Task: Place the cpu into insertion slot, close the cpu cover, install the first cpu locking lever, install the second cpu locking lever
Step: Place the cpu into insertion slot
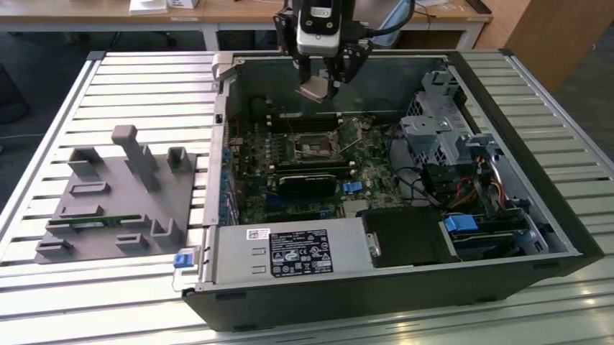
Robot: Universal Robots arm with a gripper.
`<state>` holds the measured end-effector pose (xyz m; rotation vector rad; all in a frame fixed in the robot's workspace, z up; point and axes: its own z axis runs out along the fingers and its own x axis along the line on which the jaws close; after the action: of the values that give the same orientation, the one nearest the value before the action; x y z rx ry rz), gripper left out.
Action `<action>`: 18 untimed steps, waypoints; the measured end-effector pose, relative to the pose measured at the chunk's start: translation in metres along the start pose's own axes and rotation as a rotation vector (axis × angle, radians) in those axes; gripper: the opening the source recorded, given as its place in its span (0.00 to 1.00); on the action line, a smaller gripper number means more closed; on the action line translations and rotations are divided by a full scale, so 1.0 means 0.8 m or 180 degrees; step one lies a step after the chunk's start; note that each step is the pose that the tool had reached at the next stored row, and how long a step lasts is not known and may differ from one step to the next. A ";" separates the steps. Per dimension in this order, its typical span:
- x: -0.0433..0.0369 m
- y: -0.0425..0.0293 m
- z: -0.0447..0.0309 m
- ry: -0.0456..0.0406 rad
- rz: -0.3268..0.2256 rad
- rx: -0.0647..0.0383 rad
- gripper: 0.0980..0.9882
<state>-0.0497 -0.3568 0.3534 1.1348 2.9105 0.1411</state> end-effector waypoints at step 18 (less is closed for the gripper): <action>0.002 -0.0018 0.0031 -0.0052 0.0577 -0.0011 0.50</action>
<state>-0.0516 -0.3568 0.3508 1.3909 2.7883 0.1379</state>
